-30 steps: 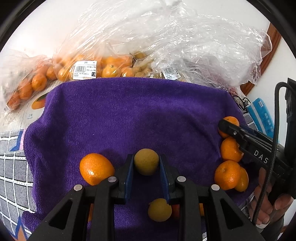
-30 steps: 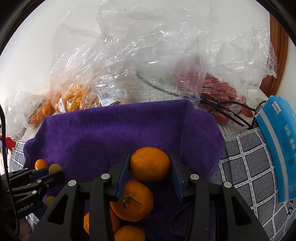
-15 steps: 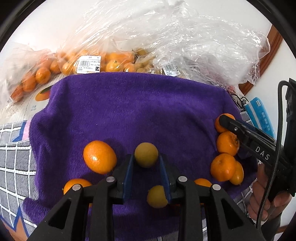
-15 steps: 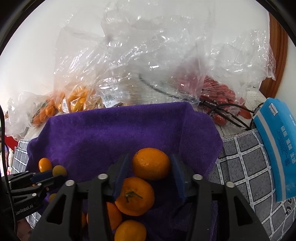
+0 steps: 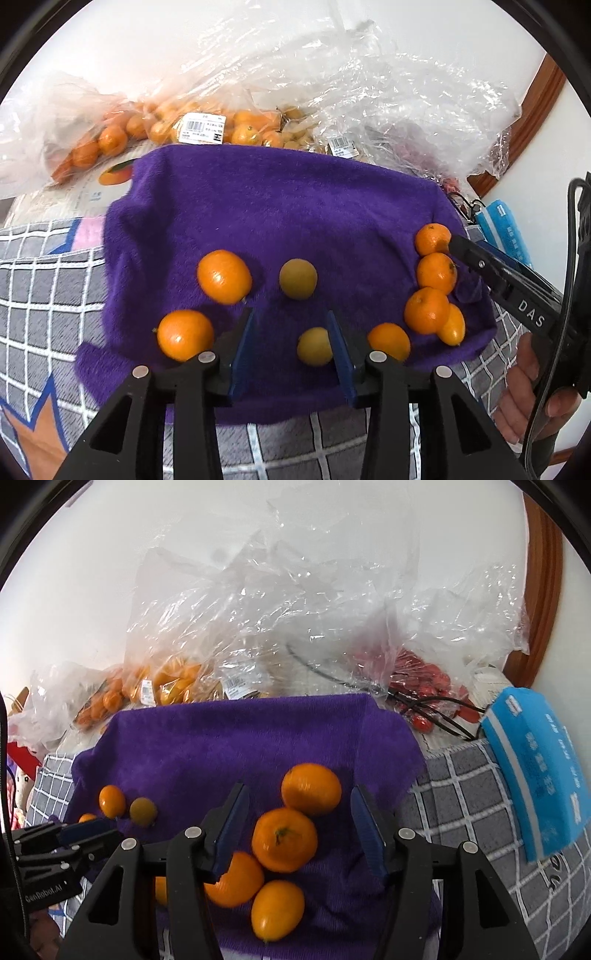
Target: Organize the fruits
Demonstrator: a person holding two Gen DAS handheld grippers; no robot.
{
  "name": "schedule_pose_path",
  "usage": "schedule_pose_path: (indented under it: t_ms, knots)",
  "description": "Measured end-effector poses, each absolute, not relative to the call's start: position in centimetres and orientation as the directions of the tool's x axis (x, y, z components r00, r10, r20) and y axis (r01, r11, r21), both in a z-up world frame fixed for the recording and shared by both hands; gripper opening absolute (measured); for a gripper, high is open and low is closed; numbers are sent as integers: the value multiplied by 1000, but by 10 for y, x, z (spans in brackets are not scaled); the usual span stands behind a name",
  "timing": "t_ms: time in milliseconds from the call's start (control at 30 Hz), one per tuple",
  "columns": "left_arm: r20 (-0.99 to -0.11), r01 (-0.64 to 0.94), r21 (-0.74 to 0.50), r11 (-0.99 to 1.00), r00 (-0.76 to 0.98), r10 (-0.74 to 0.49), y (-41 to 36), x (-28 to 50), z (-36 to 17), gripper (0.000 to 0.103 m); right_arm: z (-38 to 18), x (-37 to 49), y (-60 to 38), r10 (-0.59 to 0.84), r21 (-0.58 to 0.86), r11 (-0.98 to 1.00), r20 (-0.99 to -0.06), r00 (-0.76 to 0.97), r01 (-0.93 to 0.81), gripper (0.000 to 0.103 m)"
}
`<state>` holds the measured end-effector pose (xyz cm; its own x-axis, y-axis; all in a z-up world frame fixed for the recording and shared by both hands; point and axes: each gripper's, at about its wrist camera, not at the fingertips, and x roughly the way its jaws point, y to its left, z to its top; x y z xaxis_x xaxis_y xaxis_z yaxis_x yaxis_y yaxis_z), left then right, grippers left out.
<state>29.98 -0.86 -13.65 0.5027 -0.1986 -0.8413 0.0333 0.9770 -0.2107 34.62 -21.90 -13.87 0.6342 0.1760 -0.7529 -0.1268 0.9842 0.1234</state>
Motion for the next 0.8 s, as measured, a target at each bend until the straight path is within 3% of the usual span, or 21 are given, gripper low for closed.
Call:
schedule_pose_path:
  t_ms: [333,667,733,800]
  knots:
    - [-817,21,-151,988,560,-137,-4,243,-98,53,-96,276,-221,133,115,991,-733,667,-71,66]
    - [-723,-12,-94,996,688,-60,5,152,-48,74,-50,171,-219,47,49,999,-695,718,-18,72]
    - [-694,-18,-82,996,718,-45,3,131,-38,79,-45,152,-220,37,45,999,-687,726,-9,87]
    - [-676,-21,-76,997,736,-36,2,115,-33,82,-41,131,-222,33,48,999,-666,746,-1,91]
